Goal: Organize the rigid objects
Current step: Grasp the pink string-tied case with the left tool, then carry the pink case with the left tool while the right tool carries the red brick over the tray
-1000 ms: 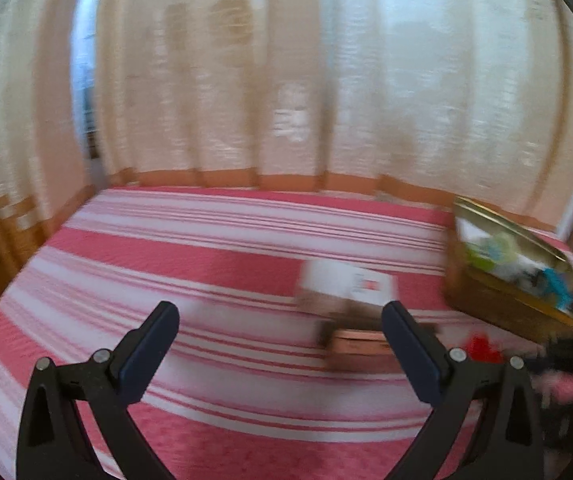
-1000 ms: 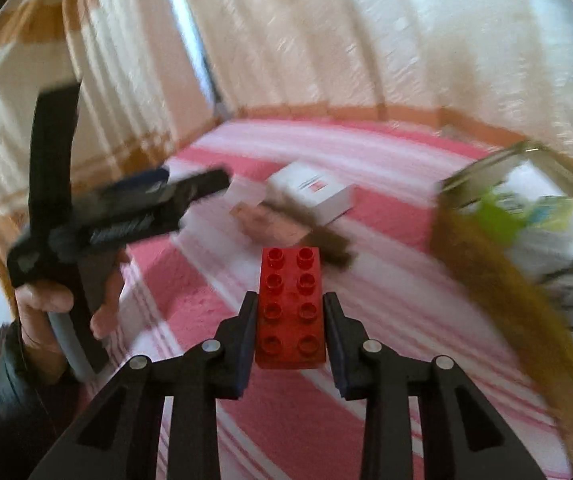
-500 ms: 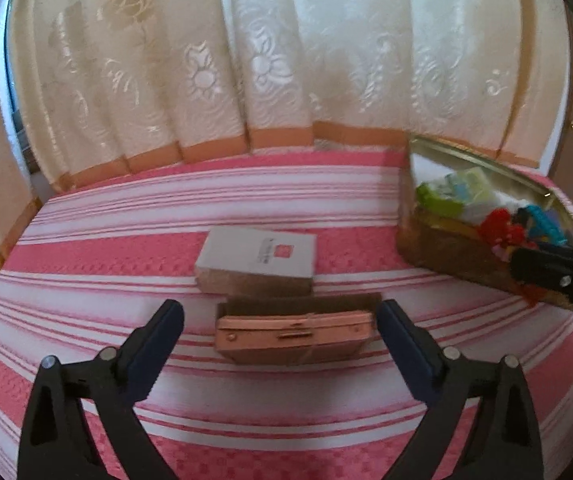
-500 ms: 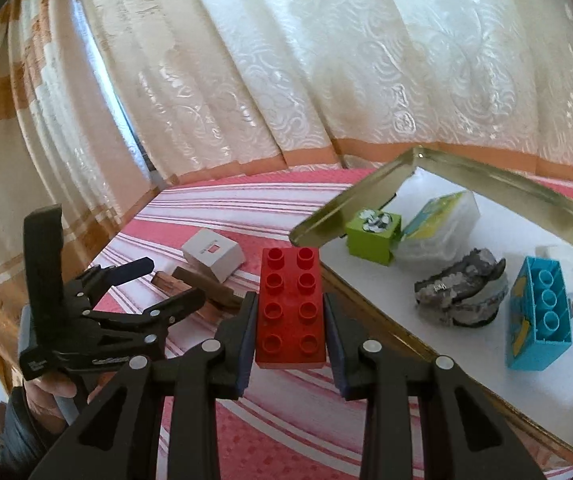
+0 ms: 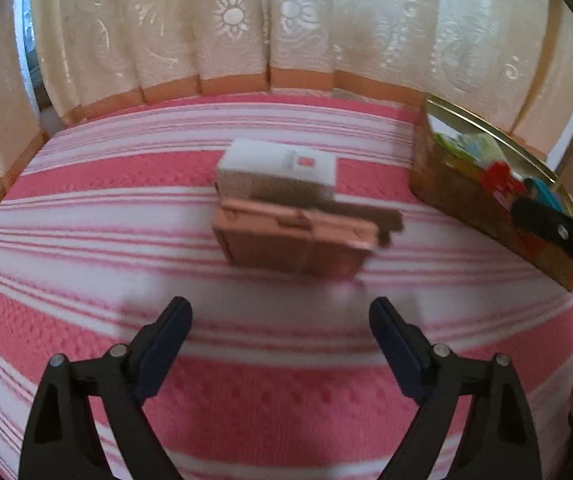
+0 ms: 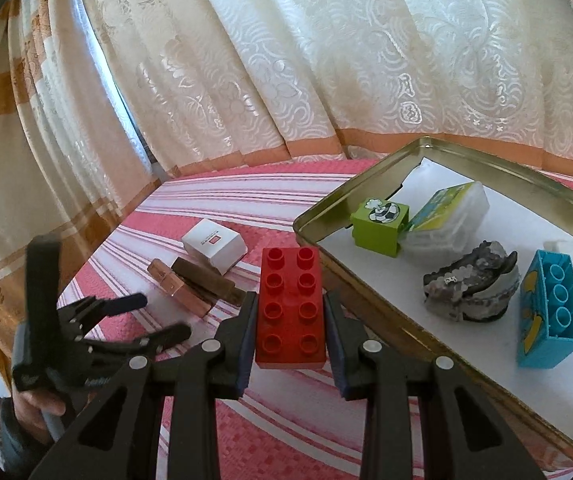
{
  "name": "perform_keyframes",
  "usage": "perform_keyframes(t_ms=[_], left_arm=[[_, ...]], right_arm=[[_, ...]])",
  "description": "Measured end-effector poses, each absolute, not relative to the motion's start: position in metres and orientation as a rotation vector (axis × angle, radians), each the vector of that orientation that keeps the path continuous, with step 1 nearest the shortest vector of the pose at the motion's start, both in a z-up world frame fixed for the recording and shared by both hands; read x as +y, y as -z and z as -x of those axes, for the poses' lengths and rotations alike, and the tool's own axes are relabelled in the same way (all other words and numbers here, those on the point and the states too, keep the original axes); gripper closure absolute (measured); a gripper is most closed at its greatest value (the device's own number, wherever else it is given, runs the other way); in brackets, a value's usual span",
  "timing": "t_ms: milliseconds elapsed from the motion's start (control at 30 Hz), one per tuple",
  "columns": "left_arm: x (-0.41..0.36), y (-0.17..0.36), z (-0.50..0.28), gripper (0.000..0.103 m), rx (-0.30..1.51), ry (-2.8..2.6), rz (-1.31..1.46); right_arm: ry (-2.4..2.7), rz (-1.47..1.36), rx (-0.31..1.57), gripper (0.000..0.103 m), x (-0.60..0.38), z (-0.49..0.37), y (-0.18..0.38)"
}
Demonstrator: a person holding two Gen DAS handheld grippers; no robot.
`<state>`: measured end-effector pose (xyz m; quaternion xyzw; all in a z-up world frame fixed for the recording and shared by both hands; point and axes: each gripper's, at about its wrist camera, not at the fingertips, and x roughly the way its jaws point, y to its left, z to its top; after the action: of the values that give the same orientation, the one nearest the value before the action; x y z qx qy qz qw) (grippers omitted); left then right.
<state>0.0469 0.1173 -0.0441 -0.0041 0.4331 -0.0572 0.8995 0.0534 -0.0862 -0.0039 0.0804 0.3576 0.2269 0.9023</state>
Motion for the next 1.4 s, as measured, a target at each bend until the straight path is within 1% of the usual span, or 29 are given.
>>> perform_keyframes(t_ms=[100, 200, 300, 433, 500, 567, 600, 667, 700, 933, 1167, 1400], left_arm=[[0.118, 0.04, -0.041, 0.011, 0.869, 0.108, 0.006], [0.118, 0.031, -0.047, 0.003, 0.818, 0.068, -0.006], [0.11, 0.029, -0.063, 0.002, 0.803, 0.062, -0.033], [0.09, 0.036, -0.083, 0.002, 0.808, 0.03, -0.191], [0.093, 0.04, -0.09, 0.002, 0.821, 0.008, -0.213], [0.101, 0.041, -0.096, 0.002, 0.839, 0.007, -0.176], [0.106, 0.04, -0.097, 0.003, 0.841, 0.013, -0.148], [0.115, 0.041, -0.098, 0.013, 0.853, 0.03, -0.089], [0.12, 0.042, -0.098, 0.027, 0.868, 0.056, -0.049], [0.132, 0.041, -0.089, 0.027, 0.865, 0.061, 0.043], [0.145, 0.024, -0.067, 0.027, 0.788, 0.036, 0.148], [0.121, -0.006, -0.054, 0.027, 0.671, 0.005, 0.093]], right_arm=[[-0.477, -0.163, 0.734, 0.069, -0.085, -0.052, 0.003], [-0.478, -0.164, 0.733, 0.069, -0.085, -0.051, 0.002], [-0.474, -0.169, 0.735, 0.069, -0.085, -0.051, 0.003], [-0.471, -0.17, 0.742, 0.069, -0.086, -0.053, 0.004], [-0.471, -0.169, 0.744, 0.069, -0.086, -0.053, 0.004], [-0.472, -0.166, 0.745, 0.069, -0.085, -0.053, 0.004], [-0.473, -0.164, 0.746, 0.069, -0.085, -0.053, 0.004], [-0.475, -0.16, 0.747, 0.069, -0.084, -0.053, 0.004], [-0.476, -0.159, 0.748, 0.069, -0.084, -0.053, 0.004], [-0.465, -0.155, 0.738, 0.069, -0.085, -0.053, 0.002], [-0.449, -0.179, 0.66, 0.069, -0.094, -0.045, -0.012], [-0.41, -0.143, 0.565, 0.069, -0.11, -0.039, -0.032]])
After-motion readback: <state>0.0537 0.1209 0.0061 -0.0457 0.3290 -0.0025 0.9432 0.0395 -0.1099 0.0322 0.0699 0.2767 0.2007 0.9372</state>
